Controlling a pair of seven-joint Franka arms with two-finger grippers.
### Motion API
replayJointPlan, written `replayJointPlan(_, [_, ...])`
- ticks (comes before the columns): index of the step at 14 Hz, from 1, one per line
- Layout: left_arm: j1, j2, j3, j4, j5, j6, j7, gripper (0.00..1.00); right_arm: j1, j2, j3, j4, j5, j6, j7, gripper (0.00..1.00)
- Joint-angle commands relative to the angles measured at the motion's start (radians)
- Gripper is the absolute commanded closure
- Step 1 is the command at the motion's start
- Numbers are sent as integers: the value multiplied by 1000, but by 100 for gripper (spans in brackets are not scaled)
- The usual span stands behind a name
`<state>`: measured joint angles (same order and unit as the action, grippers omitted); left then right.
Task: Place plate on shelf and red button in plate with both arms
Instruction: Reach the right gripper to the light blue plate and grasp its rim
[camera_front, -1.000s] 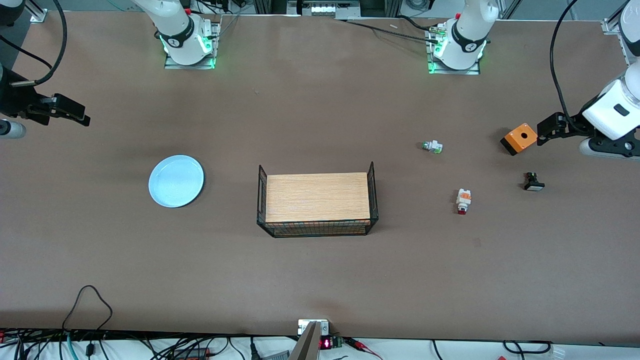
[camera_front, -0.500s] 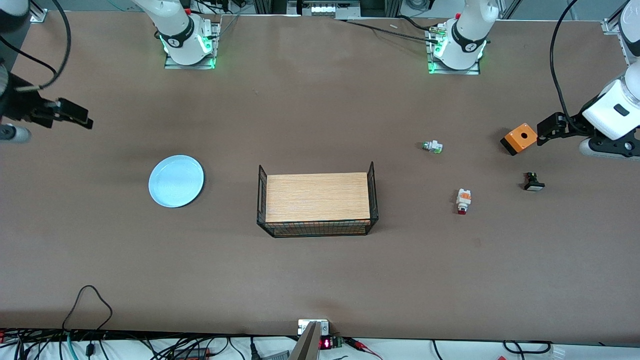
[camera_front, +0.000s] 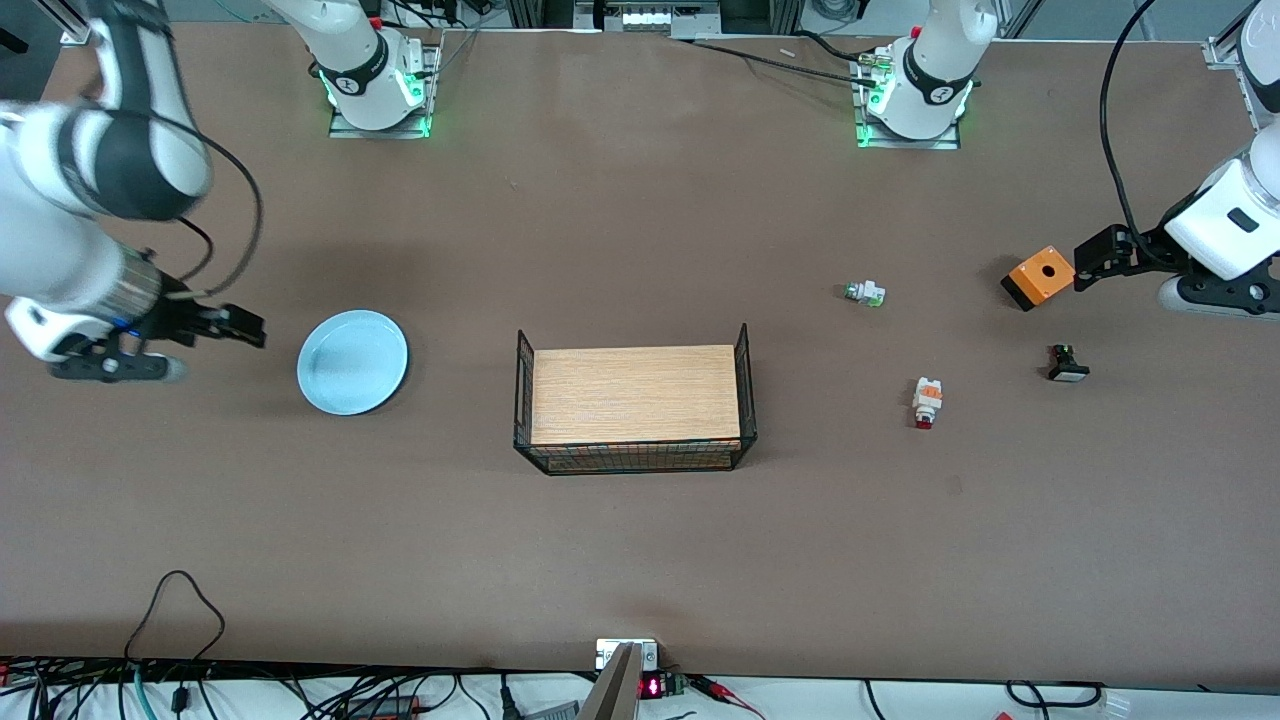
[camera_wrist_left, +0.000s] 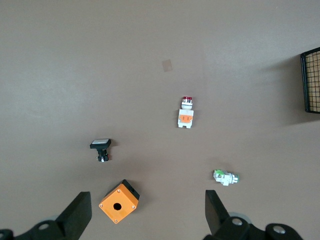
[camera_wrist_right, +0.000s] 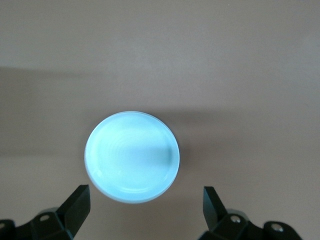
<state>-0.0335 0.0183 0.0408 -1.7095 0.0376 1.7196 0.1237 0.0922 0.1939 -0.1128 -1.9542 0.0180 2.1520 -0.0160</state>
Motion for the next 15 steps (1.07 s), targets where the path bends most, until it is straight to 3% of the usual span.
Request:
replayJointPlan(1, [3, -1, 1, 10, -10, -14, 25, 0, -18, 45, 4, -129, -16, 190, -9, 0])
replayJointPlan(7, [3, -1, 1, 10, -10, -14, 25, 0, -91, 209, 5, -150, -10, 273, -82, 0])
replayJointPlan(8, [3, -1, 1, 10, -10, -14, 25, 0, -88, 228, 5, -150, -9, 273, -81, 8])
replayJointPlan(13, [3, -1, 1, 10, -10, -14, 25, 0, -85, 277, 7, -150, 2, 264, -79, 81])
replayJointPlan(15, [3, -1, 1, 8, -10, -14, 25, 0, -74, 283, 16, -154, 2, 264, -79, 96])
